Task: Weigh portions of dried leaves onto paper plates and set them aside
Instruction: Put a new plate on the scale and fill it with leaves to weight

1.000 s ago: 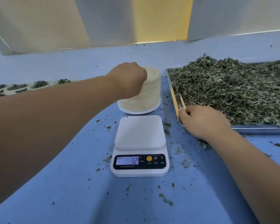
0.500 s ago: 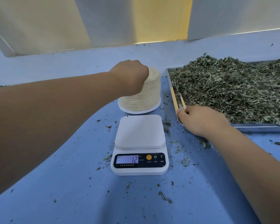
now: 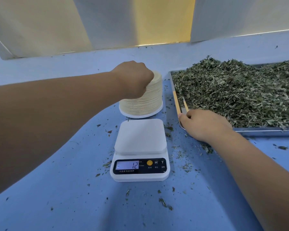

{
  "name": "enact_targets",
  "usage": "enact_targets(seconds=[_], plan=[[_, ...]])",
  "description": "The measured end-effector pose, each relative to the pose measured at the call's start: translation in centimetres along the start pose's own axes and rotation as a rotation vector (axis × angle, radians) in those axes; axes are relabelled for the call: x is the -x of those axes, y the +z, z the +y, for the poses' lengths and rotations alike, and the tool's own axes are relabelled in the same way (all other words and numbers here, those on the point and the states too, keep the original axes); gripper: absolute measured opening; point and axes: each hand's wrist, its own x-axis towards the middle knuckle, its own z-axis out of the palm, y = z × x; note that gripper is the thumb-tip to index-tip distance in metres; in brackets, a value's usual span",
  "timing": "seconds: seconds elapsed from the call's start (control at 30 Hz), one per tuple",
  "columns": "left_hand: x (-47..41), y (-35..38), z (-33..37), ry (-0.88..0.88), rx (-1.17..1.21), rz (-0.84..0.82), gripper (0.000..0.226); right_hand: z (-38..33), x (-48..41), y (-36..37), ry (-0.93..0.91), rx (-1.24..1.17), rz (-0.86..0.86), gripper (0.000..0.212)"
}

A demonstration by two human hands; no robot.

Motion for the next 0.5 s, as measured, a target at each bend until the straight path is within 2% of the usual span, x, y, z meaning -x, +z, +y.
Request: enact_targets(seconds=[0.1,0.27,0.4,0.5], plan=[[-0.1,0.2,0.7,0.024,-0.037,0.028,0.012,0.0,0.0,0.0,0.001,-0.008,0.014,0.055],[0.0,0.2,1.0,-0.018,-0.085,0.146,0.041,0.0,0.0,0.1,-0.014,-0.007,0.029,0.054],[0.5,-0.4,0.3,-0.267,0.08,0.231,0.021,0.0,0.0,0.0,-0.023,0.001,0.028,0.054],[1.5,0.3,-0.2,-0.446,0.304,0.312,0.023,0.0,0.0,0.0,-0.021,0.005,0.029,0.054]])
